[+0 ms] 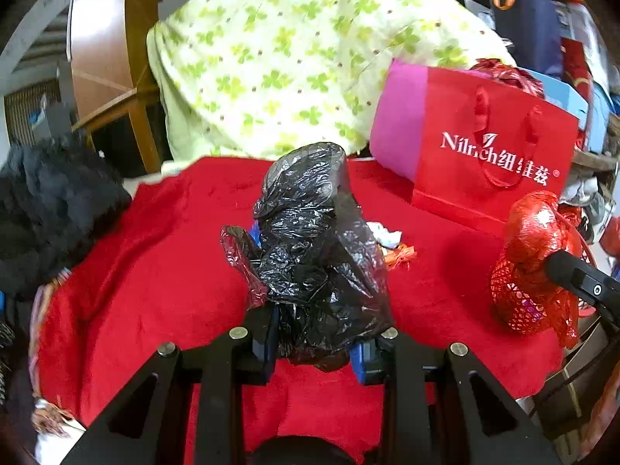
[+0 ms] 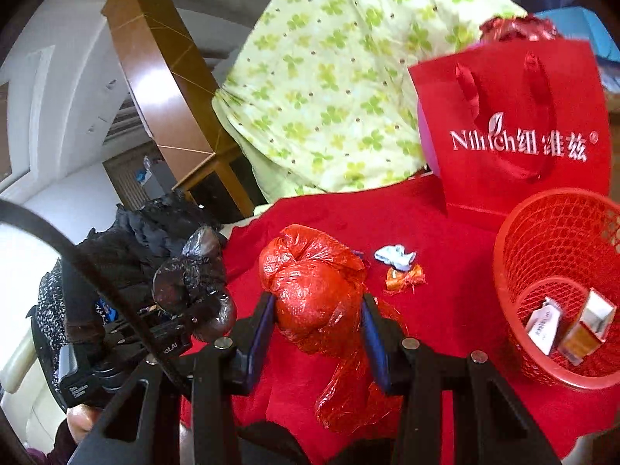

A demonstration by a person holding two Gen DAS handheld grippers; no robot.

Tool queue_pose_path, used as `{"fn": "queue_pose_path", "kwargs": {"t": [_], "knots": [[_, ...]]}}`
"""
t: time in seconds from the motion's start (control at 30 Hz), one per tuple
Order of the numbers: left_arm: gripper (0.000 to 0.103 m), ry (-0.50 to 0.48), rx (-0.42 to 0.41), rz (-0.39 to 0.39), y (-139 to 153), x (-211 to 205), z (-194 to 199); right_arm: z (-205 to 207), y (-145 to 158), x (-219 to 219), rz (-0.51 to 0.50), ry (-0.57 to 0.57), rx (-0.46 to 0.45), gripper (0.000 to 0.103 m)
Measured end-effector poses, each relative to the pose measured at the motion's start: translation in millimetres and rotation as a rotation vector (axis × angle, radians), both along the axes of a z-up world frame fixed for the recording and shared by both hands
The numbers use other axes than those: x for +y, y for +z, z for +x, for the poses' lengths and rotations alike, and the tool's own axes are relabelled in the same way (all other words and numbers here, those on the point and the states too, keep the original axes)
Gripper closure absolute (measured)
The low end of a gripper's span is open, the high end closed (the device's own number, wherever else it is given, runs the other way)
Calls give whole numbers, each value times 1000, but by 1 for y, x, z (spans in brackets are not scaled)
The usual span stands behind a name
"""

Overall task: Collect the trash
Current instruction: 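Carry both plastic bags over the red mesh basket and open both tools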

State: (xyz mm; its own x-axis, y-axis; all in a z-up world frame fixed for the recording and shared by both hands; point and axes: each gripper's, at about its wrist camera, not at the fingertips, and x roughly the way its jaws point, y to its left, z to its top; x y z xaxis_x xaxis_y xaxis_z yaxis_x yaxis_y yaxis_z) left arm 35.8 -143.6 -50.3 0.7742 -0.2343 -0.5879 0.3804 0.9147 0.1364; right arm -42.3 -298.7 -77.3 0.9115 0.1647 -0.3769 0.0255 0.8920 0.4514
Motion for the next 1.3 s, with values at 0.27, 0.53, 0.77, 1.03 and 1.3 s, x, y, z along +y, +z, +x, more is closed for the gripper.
{"fn": "queue_pose_path", "kwargs": {"t": [0.27,0.53,0.77,1.03,1.3], "knots": [[72,-42,-78,29,19,-22,-27,-24,15,-6,4,-11,-54,57],[71,-75,-102,51,25,-40,-38,-37,18,-16,19,-37,-77,56],[71,-96,-115,69,26,-52,-43,-50,19,-27,36,-67,-91,56],[71,-120,-124,92,24,-66,-50,-63,20,-39,52,-100,-99,56],[71,-138,-139,115,24,-75,-54,-71,18,-52,70,-129,-98,56]]}}
